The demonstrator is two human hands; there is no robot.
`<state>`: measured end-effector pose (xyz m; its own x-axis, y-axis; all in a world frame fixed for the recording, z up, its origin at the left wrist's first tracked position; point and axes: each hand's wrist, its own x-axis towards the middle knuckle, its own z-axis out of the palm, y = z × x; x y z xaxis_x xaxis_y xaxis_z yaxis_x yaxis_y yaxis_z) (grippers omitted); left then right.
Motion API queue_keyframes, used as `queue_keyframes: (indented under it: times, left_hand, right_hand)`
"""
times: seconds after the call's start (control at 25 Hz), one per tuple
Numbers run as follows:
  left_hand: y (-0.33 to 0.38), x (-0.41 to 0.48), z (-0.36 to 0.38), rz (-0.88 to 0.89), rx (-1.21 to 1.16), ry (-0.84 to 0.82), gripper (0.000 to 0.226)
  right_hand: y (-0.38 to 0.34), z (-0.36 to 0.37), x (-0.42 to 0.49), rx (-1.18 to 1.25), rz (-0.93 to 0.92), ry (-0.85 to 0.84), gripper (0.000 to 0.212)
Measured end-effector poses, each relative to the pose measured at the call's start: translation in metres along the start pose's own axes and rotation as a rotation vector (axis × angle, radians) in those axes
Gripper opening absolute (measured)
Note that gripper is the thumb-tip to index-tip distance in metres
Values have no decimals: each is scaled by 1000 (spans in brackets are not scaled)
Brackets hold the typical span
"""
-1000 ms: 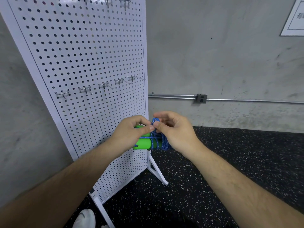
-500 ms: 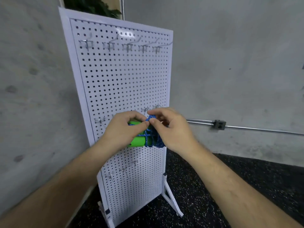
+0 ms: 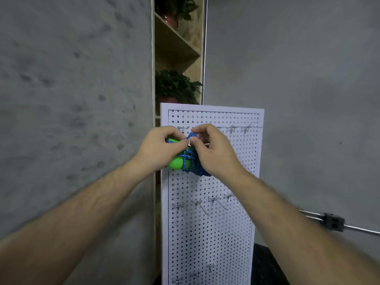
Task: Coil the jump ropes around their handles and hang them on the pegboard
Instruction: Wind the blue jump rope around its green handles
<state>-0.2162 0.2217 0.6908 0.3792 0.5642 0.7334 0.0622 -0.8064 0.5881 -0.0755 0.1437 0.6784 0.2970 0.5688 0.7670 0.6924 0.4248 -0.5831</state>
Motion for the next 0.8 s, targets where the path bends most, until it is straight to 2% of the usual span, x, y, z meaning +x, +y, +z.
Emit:
queue_keyframes:
  times: [0.12,0.36,0.56,0.8]
  left_hand:
    - [3,16,-6,-15,50,13,8]
    - [12,39,-12,73,114,42,9]
    - [13,42,-11,-7,44,7,8]
    - [17,44,-15,70,145,1,2]
  right_hand:
    - [2,7,15,27,27,39,11]
    - [-3,9,32,62,12,108,14]
    - [-2,9,35,94,53,101,12]
    - [-5,7,34,175,64,100,10]
